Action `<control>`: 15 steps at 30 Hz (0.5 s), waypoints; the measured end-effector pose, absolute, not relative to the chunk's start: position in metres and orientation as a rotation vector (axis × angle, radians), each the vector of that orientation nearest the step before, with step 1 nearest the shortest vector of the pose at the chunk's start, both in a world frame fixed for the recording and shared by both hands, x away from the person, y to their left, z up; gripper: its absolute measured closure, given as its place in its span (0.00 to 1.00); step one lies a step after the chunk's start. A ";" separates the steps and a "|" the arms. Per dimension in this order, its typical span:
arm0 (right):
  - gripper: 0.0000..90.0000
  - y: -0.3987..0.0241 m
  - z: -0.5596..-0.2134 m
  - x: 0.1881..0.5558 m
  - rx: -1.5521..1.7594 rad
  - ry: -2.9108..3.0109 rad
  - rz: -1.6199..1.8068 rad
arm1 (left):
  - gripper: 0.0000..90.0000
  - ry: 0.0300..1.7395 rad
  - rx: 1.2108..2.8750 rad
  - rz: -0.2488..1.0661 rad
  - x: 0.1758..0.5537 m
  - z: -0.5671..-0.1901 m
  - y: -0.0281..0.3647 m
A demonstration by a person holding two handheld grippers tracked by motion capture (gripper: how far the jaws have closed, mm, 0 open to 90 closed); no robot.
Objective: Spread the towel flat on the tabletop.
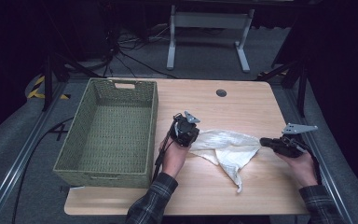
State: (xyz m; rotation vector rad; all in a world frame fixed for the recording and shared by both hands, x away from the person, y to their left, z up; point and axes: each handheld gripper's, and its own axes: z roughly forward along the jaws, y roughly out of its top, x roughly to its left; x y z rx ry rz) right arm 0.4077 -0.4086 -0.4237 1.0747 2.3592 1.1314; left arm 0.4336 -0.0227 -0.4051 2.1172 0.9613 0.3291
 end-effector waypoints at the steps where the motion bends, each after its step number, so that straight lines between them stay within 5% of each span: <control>1: 0.95 -0.409 -0.424 0.408 1.075 2.359 1.131 | 0.98 0.975 2.118 0.324 0.437 -0.408 -0.024; 4: 0.95 -0.407 -0.431 0.415 1.091 2.380 1.095 | 0.98 1.002 2.133 0.339 0.447 -0.419 -0.027; 8: 0.80 -0.405 -0.436 0.417 1.111 2.388 1.065 | 0.77 1.026 2.139 0.371 0.451 -0.426 -0.030; 15: 0.71 -0.395 -0.419 0.401 1.053 2.383 1.133 | 0.69 0.934 2.101 0.367 0.423 -0.404 -0.027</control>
